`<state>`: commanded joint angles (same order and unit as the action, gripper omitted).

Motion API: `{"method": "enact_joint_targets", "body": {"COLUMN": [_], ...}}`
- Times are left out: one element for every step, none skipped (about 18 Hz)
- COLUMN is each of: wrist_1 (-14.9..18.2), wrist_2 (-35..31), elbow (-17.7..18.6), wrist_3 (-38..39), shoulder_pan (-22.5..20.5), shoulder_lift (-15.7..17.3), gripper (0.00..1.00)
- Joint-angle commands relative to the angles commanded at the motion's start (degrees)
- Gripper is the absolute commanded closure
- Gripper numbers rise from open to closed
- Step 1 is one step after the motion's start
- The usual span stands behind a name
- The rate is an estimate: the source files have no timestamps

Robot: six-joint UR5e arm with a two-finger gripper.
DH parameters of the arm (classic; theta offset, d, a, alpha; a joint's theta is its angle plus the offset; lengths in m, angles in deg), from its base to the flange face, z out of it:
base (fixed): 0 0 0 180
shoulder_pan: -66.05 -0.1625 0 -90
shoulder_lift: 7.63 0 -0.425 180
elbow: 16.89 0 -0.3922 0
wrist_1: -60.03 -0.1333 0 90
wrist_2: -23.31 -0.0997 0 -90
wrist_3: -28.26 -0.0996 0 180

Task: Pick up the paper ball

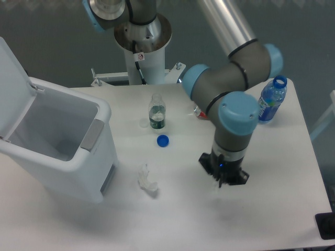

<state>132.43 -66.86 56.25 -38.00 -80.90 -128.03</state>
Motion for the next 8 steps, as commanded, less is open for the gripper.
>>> {"method": "enact_joint_targets", "body": {"wrist_1": [1.93,3.17,3.88,4.06,4.06,4.06,3.80,3.45], "wrist_2": [-1.40,-2.63,-2.90,-2.82,-2.82,-2.91,-2.82,-2.64], "elbow": [-1.06,-1.76,-1.94,-1.95,-2.03,-1.95,-1.77,-1.07], "wrist_3": [-1.40,-3.07,-4.65,-6.14,-6.68,-6.69,-6.69,-6.42], "shoulder_pan": [-0.18,-0.18,-0.18,-0.18,-0.26,-0.27,-0.18,0.00], "shoulder_lift": [-0.18,-0.27,-0.18,-0.09,0.00,0.08,0.17,0.26], "gripper": [0.99,0.99,0.99,0.99,0.99,0.98,0.98,0.98]}}
